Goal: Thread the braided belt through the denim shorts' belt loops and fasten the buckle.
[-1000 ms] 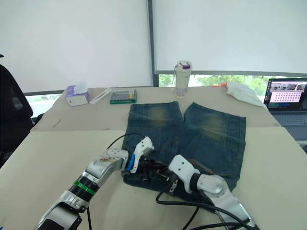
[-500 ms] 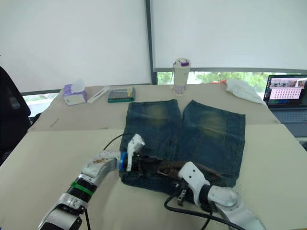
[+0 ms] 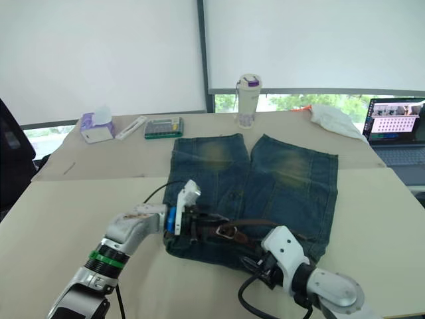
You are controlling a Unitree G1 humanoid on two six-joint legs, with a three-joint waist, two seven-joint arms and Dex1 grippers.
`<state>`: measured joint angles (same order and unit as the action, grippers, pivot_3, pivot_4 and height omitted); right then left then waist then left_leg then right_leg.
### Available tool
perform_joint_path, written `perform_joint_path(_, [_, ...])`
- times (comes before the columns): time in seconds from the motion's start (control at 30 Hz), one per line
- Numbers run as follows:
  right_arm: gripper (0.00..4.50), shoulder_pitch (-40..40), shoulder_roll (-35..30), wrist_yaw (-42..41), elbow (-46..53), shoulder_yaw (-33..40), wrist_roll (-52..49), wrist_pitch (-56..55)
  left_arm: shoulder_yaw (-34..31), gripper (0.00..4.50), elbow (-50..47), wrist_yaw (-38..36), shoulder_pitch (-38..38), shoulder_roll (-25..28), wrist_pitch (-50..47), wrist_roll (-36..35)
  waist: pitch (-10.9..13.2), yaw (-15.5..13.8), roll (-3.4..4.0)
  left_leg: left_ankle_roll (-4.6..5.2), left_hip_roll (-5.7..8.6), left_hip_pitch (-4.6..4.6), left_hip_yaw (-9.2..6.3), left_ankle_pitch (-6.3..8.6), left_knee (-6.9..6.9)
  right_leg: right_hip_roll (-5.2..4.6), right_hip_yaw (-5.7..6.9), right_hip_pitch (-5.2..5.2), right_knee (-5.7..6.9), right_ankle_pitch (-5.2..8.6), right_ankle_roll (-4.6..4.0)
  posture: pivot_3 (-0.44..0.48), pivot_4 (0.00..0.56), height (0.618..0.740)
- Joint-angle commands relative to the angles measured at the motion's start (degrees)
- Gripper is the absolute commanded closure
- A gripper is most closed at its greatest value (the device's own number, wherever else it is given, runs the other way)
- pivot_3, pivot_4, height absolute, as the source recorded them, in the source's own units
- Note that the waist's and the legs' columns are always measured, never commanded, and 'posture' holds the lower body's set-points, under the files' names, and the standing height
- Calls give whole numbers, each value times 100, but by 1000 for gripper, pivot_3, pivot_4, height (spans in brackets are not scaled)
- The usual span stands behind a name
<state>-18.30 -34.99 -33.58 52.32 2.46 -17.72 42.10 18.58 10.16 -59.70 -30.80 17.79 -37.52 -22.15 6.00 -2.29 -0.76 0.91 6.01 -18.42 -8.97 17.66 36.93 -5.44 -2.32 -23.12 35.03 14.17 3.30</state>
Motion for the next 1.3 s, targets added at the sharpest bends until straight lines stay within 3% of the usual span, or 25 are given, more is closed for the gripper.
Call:
perform_joint_path(0.03, [1537,-80,-129,17,357,171,-135,96,653,4500,510,-210,-20,89,381,646,4,-3,-8,0,0,0,0,0,-1,0,0,0,0,0,0,0,150,740])
perform_joint_path(0.3, [1537,209,-524,518,4,0,611,139,1069,4500,1479,-488,-135,168,831,1260,-16,-14,-4,3,-1,16,0,2,1,-1,7,23,-5,2,3,0,150,740])
perform_joint_path(0.5, [1537,646,-1095,511,-652,-562,1305,25,604,4500,1206,-596,74,300,1016,962,-17,11,-4,7,-4,37,1,4,1,2,7,47,-8,7,10,0,150,740])
perform_joint_path(0.77, [1537,1363,-1398,390,-1395,-1247,1957,-180,12,4500,524,-709,346,286,1012,544,-17,143,-2,3,-19,33,3,2,0,12,7,38,-7,8,7,0,150,740])
perform_joint_path(0.8, [2055,1365,-1420,382,-1405,-1215,1991,-160,-29,4500,471,-728,399,349,1037,537,-18,144,-1,3,-18,30,3,2,0,11,6,35,-6,7,6,0,150,740])
perform_joint_path(1.03, [4394,754,-1654,315,-1060,-879,2133,-61,226,4500,697,-669,708,732,1624,1096,-27,105,14,4,-16,14,5,2,1,6,1,13,-2,4,1,0,150,740])
perform_joint_path(1.3, [4479,-7,-1787,296,-244,-400,2306,254,167,4500,1161,-452,687,692,1951,1196,-39,-20,34,8,-9,17,7,5,3,0,0,21,-3,5,3,0,150,740])
